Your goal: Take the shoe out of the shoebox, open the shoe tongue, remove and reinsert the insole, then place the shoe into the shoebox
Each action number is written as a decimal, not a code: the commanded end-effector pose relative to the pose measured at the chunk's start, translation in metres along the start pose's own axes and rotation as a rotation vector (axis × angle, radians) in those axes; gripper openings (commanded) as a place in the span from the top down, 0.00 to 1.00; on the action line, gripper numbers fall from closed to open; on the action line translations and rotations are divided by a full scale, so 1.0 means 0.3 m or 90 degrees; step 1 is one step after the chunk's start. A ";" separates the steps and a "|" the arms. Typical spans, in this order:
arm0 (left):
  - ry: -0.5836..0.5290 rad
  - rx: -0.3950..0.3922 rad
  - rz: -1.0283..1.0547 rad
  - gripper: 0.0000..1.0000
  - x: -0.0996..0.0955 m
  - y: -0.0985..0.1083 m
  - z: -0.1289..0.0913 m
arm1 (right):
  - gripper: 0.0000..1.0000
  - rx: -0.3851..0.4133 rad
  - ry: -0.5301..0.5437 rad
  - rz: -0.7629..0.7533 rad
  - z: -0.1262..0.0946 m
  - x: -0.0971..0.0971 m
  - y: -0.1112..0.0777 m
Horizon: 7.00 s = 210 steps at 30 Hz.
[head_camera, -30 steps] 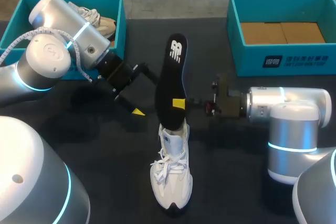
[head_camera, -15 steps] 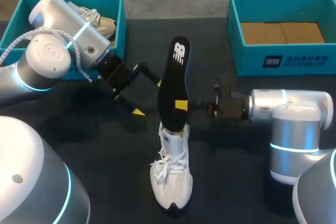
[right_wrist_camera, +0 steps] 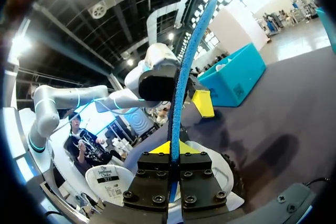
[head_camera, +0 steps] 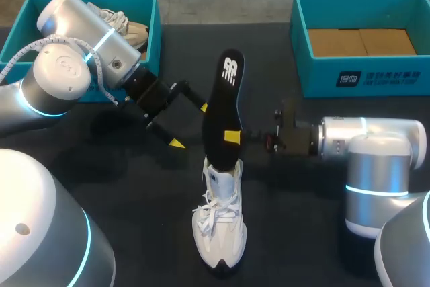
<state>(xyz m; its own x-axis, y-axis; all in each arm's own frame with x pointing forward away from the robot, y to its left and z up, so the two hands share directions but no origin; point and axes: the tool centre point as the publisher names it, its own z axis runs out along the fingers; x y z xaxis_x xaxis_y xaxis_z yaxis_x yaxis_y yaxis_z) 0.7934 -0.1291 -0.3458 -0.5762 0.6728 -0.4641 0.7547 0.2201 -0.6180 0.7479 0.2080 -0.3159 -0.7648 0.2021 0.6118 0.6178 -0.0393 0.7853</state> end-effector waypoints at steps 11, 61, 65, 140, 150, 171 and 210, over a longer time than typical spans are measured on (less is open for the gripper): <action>0.003 -0.001 0.000 0.00 -0.003 0.003 0.002 | 1.00 0.007 -0.005 0.005 0.003 0.005 -0.016; 0.003 -0.001 0.000 0.00 -0.003 0.003 0.002 | 1.00 0.026 0.011 0.025 -0.009 0.003 -0.115; 0.003 -0.001 0.000 0.00 -0.003 0.003 0.002 | 1.00 0.029 0.016 0.025 -0.008 0.003 -0.118; 0.003 -0.001 0.000 0.00 -0.003 0.003 0.002 | 1.00 0.106 0.069 0.036 0.010 0.062 -0.238; 0.003 -0.001 0.000 0.00 -0.003 0.003 0.002 | 1.00 0.100 0.065 0.035 0.008 0.064 -0.222; 0.003 -0.001 0.000 0.00 -0.003 0.003 0.002 | 0.86 0.087 0.050 0.026 0.001 0.061 -0.191; 0.003 -0.001 0.000 0.00 -0.003 0.003 0.002 | 0.83 0.074 0.033 -0.024 0.004 0.062 -0.084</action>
<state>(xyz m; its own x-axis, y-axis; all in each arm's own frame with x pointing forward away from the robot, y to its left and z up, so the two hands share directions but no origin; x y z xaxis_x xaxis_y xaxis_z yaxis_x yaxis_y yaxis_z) 0.7934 -0.1291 -0.3458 -0.5762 0.6728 -0.4641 0.7547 0.2201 -0.6180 0.7163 0.2134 -0.3281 -0.7944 0.1495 0.5887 0.6024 0.0699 0.7952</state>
